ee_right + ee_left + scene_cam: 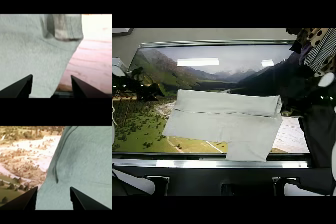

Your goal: Fold the clothes and pants, and hang the long-sleeved shirts on hangers.

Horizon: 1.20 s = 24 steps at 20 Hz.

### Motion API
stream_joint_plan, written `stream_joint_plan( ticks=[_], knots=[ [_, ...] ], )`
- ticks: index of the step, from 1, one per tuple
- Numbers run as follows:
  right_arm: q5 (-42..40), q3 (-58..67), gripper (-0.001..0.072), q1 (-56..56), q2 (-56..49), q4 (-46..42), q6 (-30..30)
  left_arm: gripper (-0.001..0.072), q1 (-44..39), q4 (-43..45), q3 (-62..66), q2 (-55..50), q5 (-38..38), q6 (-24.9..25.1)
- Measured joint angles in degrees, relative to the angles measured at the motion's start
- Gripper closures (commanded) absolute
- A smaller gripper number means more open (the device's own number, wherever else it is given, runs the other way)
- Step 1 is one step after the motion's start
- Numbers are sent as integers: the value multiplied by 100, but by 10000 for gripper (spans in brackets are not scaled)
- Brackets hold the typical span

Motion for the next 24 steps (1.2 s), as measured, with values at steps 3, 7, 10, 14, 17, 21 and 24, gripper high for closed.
stream_joint_plan(
  ticks=[3,7,10,14,17,21,24],
  knots=[
    [216,-1290,166,-365,918,498,-68,240,481,-289,-745,501,7,37],
    [398,-3010,167,-516,1982,957,-136,240,922,-588,-2052,1209,212,155],
    [391,-4037,170,-551,2500,1119,-155,240,1062,-765,-2809,1587,372,269],
    [153,-4966,178,-566,2758,1338,-131,241,1075,-916,-3268,1784,463,332],
    [-177,-5403,197,-566,2815,1602,-63,240,1023,-942,-3377,1829,507,348],
    [-715,-5689,297,-566,2802,1937,-24,240,940,-975,-3427,1845,601,365],
    [-1012,-5812,302,-564,2734,2090,2,240,896,-984,-3438,1851,706,365]
  ],
)
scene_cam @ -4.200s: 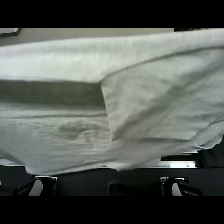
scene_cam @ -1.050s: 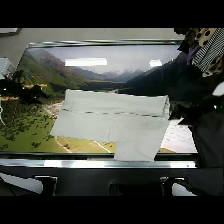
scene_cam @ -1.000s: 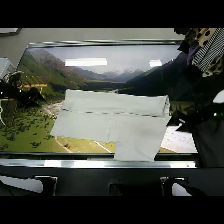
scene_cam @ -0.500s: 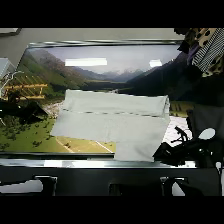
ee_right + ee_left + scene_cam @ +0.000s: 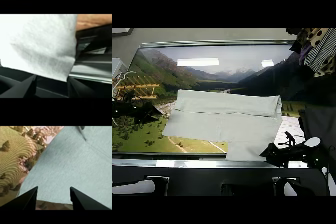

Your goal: Fold the clothes and pants, and hang the long-sleeved shirts on hangers.

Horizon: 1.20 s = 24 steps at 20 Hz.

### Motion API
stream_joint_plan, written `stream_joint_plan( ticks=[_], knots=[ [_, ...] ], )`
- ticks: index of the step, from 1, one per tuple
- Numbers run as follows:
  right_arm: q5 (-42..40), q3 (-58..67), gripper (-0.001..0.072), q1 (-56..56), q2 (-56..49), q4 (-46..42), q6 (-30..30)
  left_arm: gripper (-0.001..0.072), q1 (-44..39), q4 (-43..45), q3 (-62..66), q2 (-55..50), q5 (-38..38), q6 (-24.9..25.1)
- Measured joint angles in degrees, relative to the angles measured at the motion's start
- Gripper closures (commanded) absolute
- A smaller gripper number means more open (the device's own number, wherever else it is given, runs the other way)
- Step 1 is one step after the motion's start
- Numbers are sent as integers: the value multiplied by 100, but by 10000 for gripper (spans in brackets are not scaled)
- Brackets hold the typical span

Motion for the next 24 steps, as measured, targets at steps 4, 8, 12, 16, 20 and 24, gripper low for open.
stream_joint_plan(
  ticks=[4,8,12,16,20,24],
  knots=[
    [-170,-87,415,0,-50,79,0,240,-13,-9,-2,-7,57,0],
    [-291,-109,679,0,-63,105,-9,240,-22,-2,-4,-9,96,96],
    [-273,-111,676,0,-66,251,-175,240,48,79,-188,76,96,396],
    [-245,-111,676,0,-66,332,-280,240,345,221,-859,271,122,568],
    [-243,-111,676,0,-66,358,-315,240,533,214,-1403,339,221,743],
    [-240,-111,676,0,-66,382,-352,241,586,133,-1631,339,409,852]
  ],
)
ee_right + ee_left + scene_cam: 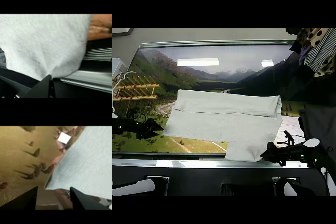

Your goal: Fold the clothes and pants, and hang the long-sleeved shirts on hangers.

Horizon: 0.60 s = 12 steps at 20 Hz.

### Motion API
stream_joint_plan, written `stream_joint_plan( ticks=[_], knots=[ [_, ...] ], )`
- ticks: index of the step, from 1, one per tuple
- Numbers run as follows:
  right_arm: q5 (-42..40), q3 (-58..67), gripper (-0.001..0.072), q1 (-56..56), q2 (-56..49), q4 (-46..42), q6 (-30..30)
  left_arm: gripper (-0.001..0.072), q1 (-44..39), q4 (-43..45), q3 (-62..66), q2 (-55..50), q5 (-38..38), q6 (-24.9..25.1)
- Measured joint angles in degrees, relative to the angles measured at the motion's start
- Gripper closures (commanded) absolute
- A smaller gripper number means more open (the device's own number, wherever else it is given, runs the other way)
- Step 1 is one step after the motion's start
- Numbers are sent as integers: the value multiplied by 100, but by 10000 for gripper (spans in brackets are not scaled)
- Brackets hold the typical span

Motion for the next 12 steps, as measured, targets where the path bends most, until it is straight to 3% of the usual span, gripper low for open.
stream_joint_plan(
  ticks=[8,9,12],
  knots=[
    [15,0,676,0,0,83,-109,246,-229,-372,-79,-345,109,238],
    [17,0,677,0,0,85,-116,289,-264,-391,-79,-389,90,243],
    [24,0,677,0,0,103,-138,635,-317,-323,-90,-474,164,262]
  ],
)
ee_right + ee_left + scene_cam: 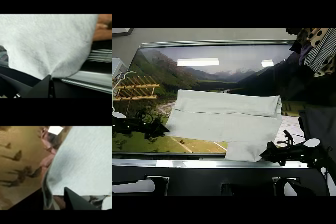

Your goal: Fold the clothes and pants, and hang the long-sleeved shirts on hangers.

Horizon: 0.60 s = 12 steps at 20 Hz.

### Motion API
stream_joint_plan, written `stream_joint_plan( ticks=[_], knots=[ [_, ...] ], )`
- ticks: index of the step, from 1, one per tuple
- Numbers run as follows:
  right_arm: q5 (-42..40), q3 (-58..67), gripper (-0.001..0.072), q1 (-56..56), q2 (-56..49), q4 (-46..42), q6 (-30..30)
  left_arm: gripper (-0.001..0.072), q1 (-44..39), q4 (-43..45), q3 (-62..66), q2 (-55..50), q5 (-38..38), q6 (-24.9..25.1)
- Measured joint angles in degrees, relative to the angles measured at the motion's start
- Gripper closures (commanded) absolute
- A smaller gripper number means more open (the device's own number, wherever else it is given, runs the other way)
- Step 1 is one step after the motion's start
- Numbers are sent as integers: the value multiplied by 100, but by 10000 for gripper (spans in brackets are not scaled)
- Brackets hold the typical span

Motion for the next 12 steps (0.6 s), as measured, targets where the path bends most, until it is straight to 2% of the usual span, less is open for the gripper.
stream_joint_plan(
  ticks=[1,7,12],
  knots=[
    [20,9,677,0,0,9,-17,690,-9,26,0,-9,22,2],
    [413,409,678,0,210,76,-153,692,-20,44,11,341,-232,-70],
    [1272,603,679,0,1185,-68,234,692,-20,223,4,1353,-564,-457]
  ],
)
